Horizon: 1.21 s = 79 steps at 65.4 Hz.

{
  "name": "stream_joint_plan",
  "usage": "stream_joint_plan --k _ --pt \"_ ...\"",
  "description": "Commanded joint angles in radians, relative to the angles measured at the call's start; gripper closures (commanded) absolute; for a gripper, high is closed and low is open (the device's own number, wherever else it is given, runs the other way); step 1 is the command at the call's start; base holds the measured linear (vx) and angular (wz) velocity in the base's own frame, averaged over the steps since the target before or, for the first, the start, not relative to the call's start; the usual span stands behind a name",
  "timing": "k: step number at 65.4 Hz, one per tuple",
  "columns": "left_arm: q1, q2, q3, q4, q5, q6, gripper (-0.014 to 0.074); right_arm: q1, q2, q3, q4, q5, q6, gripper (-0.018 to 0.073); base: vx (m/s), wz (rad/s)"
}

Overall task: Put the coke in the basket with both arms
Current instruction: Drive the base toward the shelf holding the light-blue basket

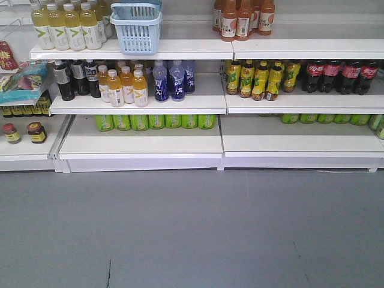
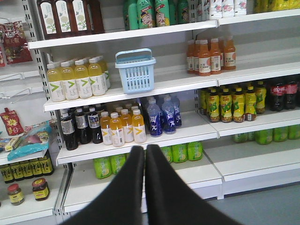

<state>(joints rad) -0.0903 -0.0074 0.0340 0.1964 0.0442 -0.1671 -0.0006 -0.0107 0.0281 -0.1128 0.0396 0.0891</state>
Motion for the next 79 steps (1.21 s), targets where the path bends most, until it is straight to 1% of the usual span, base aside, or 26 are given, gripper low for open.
stream_joint_plan --k 1,79 --pt "-0.001 -0.018 -0.001 -0.012 -0.070 -0.010 0.0603 -0.006 -0.018 0.011 -0.007 -0.069 -0.008 0.0564 0.00 0.00" --pt "-0.001 -0.018 -0.001 -0.012 -0.070 -0.010 0.0603 -0.006 -0.018 0.011 -0.007 -0.070 -0.008 0.0564 0.01 0.00"
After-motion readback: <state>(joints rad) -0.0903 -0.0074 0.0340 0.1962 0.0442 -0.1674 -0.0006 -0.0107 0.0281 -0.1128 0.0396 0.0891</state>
